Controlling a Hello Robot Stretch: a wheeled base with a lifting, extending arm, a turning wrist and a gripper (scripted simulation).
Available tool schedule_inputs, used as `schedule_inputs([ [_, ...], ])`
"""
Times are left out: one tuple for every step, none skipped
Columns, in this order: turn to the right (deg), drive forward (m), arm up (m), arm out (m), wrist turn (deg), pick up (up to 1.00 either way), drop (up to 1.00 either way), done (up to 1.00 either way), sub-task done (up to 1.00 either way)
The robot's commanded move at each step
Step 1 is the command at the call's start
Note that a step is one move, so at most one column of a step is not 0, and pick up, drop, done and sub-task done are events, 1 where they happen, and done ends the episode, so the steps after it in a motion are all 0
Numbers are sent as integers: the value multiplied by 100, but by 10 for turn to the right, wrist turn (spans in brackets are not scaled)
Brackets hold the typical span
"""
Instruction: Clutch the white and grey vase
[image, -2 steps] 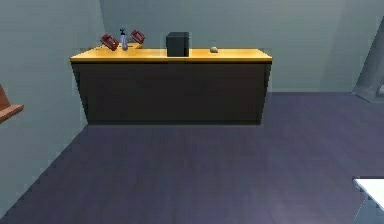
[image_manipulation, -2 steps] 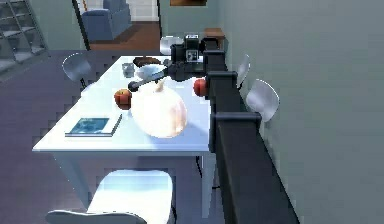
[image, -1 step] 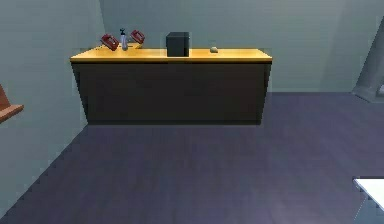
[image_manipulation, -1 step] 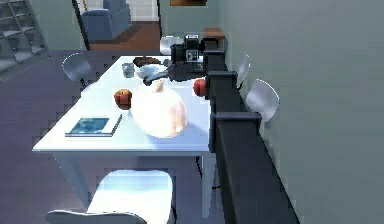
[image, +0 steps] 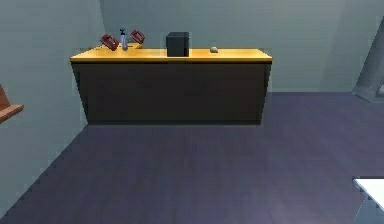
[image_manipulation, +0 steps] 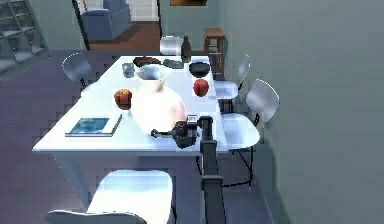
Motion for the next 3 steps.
schedule_inputs([
  [0,0,0,0,0,100,0,0,0],
  [0,0,10,0,0,0,0,0,0],
  [0,0,0,0,0,0,0,100,0],
])
